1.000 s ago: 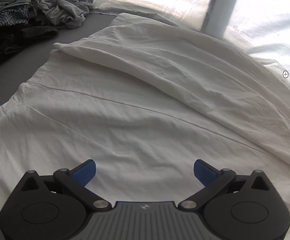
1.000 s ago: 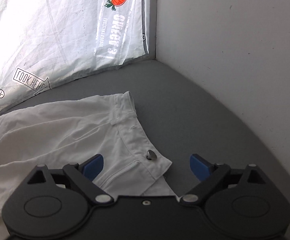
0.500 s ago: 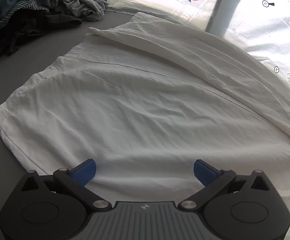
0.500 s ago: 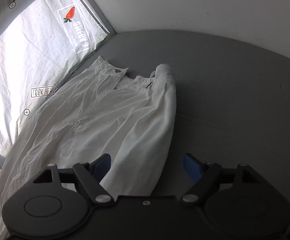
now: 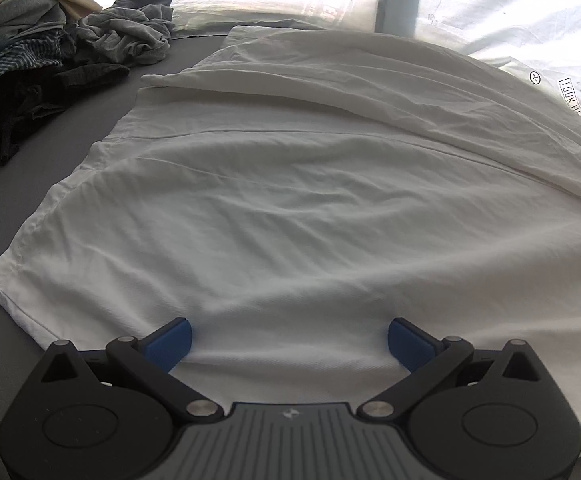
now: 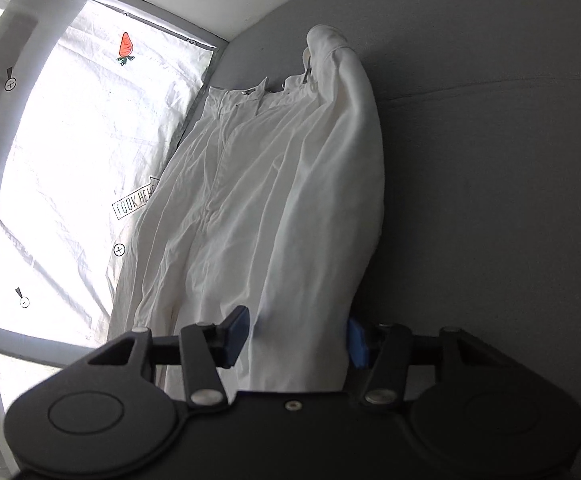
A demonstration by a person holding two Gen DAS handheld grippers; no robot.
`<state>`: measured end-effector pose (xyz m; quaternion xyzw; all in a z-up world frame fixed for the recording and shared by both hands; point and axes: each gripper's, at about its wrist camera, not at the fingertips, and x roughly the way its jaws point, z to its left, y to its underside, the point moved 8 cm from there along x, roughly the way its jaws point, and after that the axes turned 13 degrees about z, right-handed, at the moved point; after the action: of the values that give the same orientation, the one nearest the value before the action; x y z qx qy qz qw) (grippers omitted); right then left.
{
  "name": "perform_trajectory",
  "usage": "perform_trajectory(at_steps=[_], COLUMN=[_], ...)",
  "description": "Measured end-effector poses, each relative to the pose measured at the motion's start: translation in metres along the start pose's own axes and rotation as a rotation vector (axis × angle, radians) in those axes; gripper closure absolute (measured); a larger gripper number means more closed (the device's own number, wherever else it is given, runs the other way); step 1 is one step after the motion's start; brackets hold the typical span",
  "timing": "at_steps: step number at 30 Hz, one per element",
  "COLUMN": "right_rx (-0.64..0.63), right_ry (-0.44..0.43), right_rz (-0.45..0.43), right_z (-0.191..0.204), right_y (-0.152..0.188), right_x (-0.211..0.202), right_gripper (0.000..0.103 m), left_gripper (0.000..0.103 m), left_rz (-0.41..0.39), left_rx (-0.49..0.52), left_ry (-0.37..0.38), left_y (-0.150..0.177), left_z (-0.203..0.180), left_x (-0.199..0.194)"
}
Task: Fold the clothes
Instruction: 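Fold the collar over the shirt with the right gripper while the left gripper pinches the hem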
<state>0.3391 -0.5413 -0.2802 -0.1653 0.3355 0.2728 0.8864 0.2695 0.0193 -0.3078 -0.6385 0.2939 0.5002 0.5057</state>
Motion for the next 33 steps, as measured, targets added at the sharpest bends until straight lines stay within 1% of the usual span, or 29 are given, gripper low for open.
perform_trajectory(at_steps=[1, 2, 4, 6, 10, 11, 13, 14, 16, 18, 20, 21, 22, 23, 25, 26, 28, 30, 32, 33], right_rx=[-0.020, -0.042, -0.092, -0.138, -0.232, -0.246, -0.276, -0.292, -0.319, -0.338, -0.340, -0.336, -0.332, -0.328, -0.315, -0.308, -0.295, -0.284, -0.287, -0.292], right_ry=[0.021, 0.046, 0.100, 0.158, 0.257, 0.273, 0.310, 0.327, 0.356, 0.370, 0.377, 0.377, 0.379, 0.381, 0.374, 0.369, 0.359, 0.352, 0.355, 0.358], right_rz=[0.004, 0.009, 0.016, 0.023, 0.024, 0.017, 0.004, -0.001, -0.013, -0.019, -0.023, -0.024, -0.025, -0.025, -0.028, -0.030, -0.032, -0.032, -0.035, -0.037], right_z=[0.002, 0.004, 0.008, 0.015, 0.027, 0.029, 0.031, 0.033, 0.035, 0.038, 0.041, 0.042, 0.042, 0.043, 0.042, 0.042, 0.041, 0.041, 0.042, 0.043], right_y=[0.000, 0.000, 0.000, 0.001, 0.005, 0.006, 0.008, 0.008, 0.011, 0.013, 0.012, 0.012, 0.012, 0.012, 0.012, 0.012, 0.012, 0.011, 0.010, 0.011], right_x=[0.000, 0.001, 0.002, 0.005, 0.009, 0.009, 0.009, 0.010, 0.009, 0.010, 0.013, 0.014, 0.014, 0.014, 0.013, 0.012, 0.012, 0.011, 0.012, 0.013], right_gripper=[0.055, 0.060, 0.062, 0.063, 0.062, 0.062, 0.062, 0.062, 0.058, 0.050, 0.045, 0.042, 0.042, 0.042, 0.042, 0.042, 0.042, 0.042, 0.042, 0.041], left_gripper=[0.000, 0.000, 0.000, 0.000, 0.000, 0.000, 0.001, 0.001, 0.001, 0.002, 0.008, 0.014, 0.022, 0.026, 0.035, 0.037, 0.038, 0.036, 0.031, 0.024], left_rz=[0.017, 0.033, 0.056, 0.054, 0.023, 0.017, -0.011, -0.049, -0.114, -0.141, -0.169, -0.178, -0.168, -0.159, -0.154, -0.154, -0.152, -0.156, -0.153, -0.151], left_rx=[-0.003, -0.006, -0.027, -0.096, -0.321, -0.370, -0.462, -0.523, -0.614, -0.684, -0.755, -0.786, -0.800, -0.811, -0.832, -0.841, -0.843, -0.823, -0.789, -0.771], left_ry=[0.002, 0.005, 0.023, 0.085, 0.292, 0.323, 0.357, 0.363, 0.392, 0.374, 0.354, 0.339, 0.302, 0.274, 0.259, 0.259, 0.251, 0.214, 0.172, 0.151], left_y=[-0.001, -0.003, -0.006, -0.008, -0.009, -0.008, -0.005, -0.003, 0.003, 0.010, 0.018, 0.022, 0.025, 0.029, 0.033, 0.034, 0.031, 0.027, 0.021, 0.017], left_z=[0.000, 0.001, 0.003, 0.010, 0.041, 0.049, 0.066, 0.079, 0.103, 0.124, 0.146, 0.156, 0.164, 0.171, 0.180, 0.184, 0.187, 0.187, 0.183, 0.181], left_x=[0.000, 0.001, 0.000, -0.004, -0.019, -0.022, -0.028, -0.034, -0.044, -0.048, -0.051, -0.052, -0.049, -0.046, -0.040, -0.036, -0.031, -0.029, -0.025, -0.024])
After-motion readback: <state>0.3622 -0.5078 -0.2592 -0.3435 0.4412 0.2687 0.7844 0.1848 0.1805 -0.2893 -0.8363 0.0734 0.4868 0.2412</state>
